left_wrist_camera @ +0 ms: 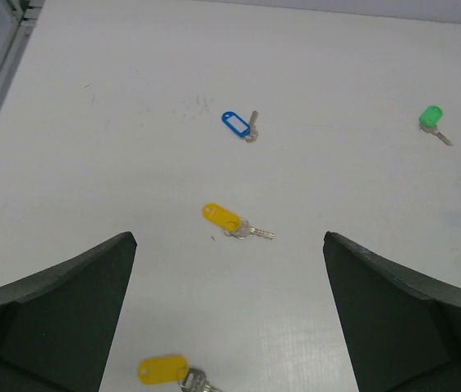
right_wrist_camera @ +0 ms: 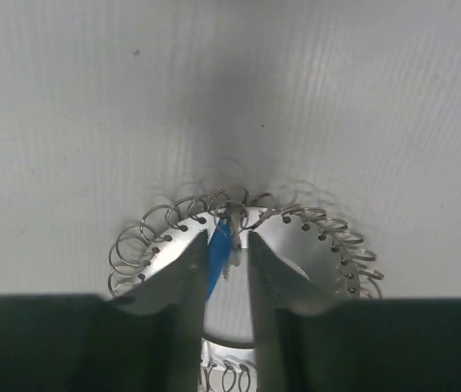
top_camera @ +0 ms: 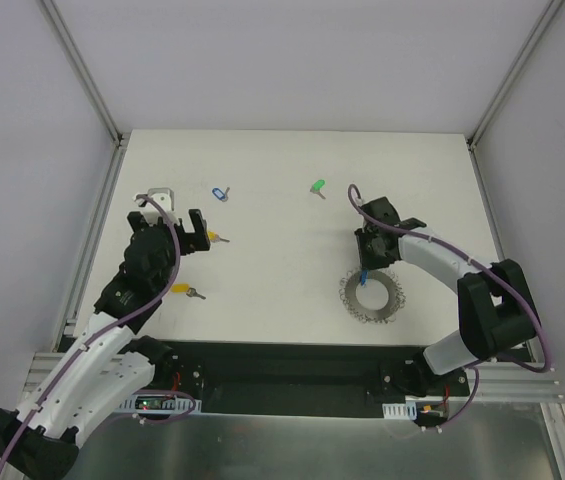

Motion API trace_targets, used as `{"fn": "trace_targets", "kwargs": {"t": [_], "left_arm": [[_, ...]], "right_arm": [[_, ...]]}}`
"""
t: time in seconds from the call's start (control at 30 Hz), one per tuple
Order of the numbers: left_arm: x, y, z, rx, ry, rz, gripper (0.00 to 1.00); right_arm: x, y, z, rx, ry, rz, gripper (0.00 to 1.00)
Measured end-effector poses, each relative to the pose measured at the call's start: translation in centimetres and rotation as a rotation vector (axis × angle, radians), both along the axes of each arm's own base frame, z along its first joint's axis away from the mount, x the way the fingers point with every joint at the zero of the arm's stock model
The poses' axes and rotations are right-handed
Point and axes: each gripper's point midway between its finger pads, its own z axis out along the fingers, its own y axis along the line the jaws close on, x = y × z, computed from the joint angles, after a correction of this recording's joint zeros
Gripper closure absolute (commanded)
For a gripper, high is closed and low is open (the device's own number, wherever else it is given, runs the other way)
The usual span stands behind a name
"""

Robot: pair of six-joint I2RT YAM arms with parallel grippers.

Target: Put the keys on the keyring

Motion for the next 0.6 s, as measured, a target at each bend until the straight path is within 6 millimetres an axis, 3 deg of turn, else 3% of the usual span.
{"fn": "trace_targets", "kwargs": {"t": [0.17, 0.3, 0.33, 0.4, 0.6], "left_arm": [[-0.8, 2.2, 0.3, 0.024, -0.025, 0.091, 0.01], [-1.5, 3.9, 1.7, 0.023, -0.081, 0.165, 0.01], [-1.7, 4.4, 2.1, 0.025, -0.095, 0.185, 0.01], [-2.2, 5.3, 2.9, 0.032, -0.124, 0.22, 0.01], [-3.6, 7.0, 7.2, 0.081, -0.217, 0.252, 0.01]], "right_arm": [[0.3, -0.7, -0.2, 0.004, 0.001, -0.09, 0.34], [1.2, -1.0, 1.8, 0.016, -0.08, -0.136, 0.05], [1.5, -1.2, 2.9, 0.021, -0.12, -0.151, 0.0], [2.2, -1.6, 5.4, 0.036, -0.209, -0.182, 0.04], [3.4, -5.4, 17.4, 0.057, -0.599, -0.322, 0.04]]}}
